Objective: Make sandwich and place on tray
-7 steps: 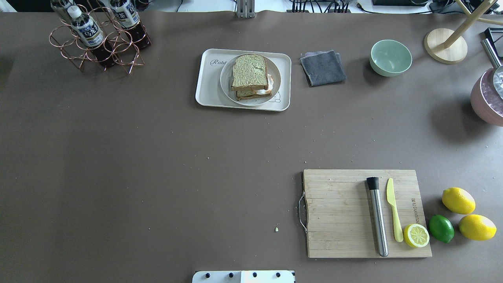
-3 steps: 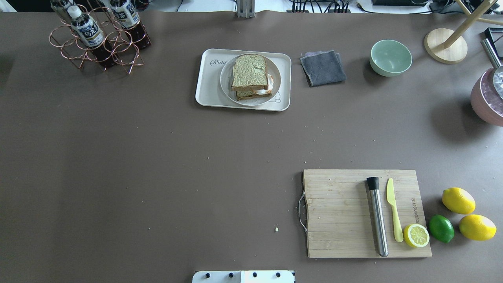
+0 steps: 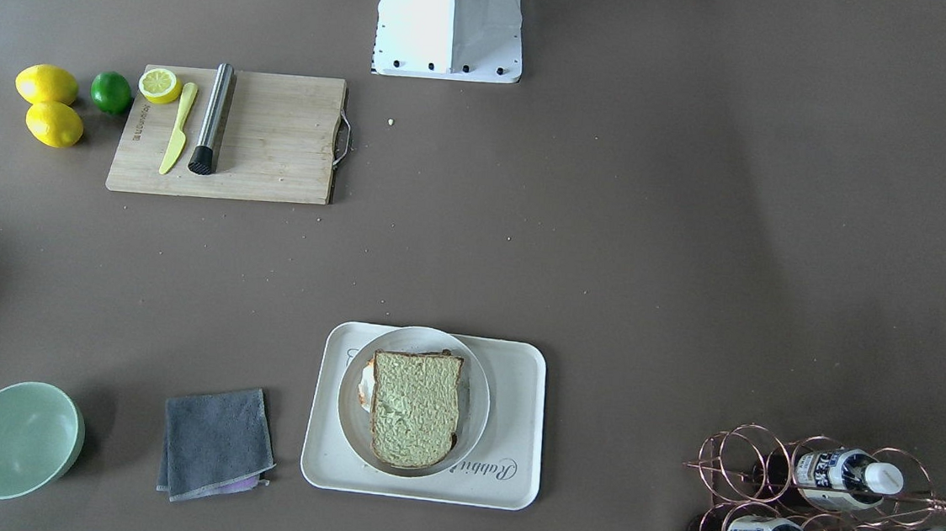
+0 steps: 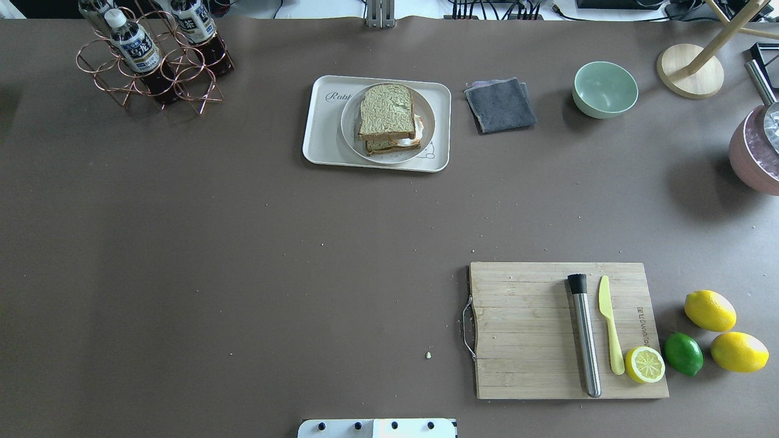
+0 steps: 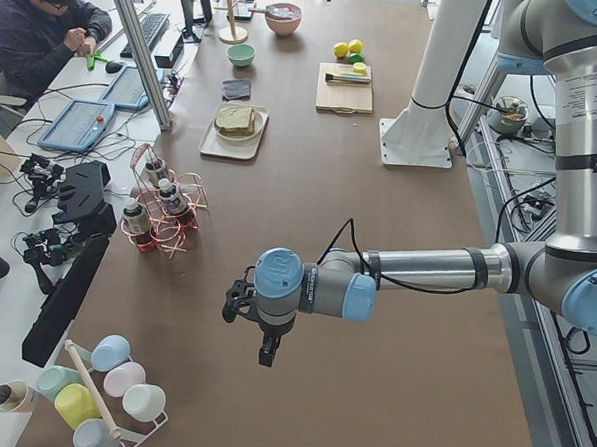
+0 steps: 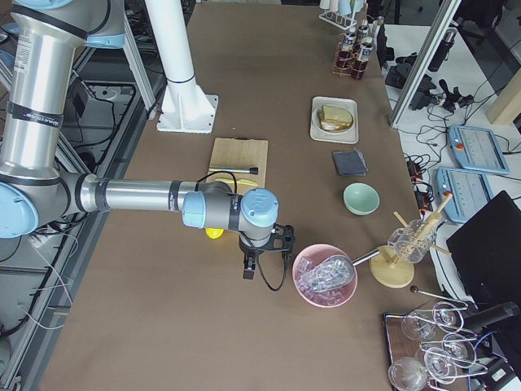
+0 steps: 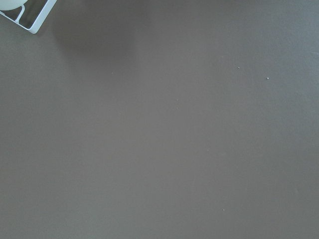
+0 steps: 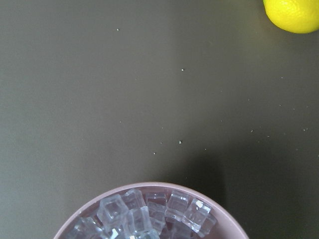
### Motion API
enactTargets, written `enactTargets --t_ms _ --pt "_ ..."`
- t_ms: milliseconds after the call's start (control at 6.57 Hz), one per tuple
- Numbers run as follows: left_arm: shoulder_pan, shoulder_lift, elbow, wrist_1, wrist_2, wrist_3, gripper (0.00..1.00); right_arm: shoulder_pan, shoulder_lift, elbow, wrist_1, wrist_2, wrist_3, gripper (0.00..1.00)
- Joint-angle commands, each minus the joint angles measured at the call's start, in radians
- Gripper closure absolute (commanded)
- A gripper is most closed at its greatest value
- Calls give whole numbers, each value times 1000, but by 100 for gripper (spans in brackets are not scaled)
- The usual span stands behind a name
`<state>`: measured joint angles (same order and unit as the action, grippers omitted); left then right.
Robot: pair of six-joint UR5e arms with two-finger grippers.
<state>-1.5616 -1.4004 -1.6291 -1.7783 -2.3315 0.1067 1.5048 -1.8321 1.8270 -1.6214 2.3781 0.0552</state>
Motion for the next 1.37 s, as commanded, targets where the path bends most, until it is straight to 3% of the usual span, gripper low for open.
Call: enactTargets --t_ms 0,1218 --pt "0 0 0 0 0 1 2 0 -1 0 0 1 0 0" --pt "3 0 3 0 0 1 2 0 11 0 0 1 0 0"
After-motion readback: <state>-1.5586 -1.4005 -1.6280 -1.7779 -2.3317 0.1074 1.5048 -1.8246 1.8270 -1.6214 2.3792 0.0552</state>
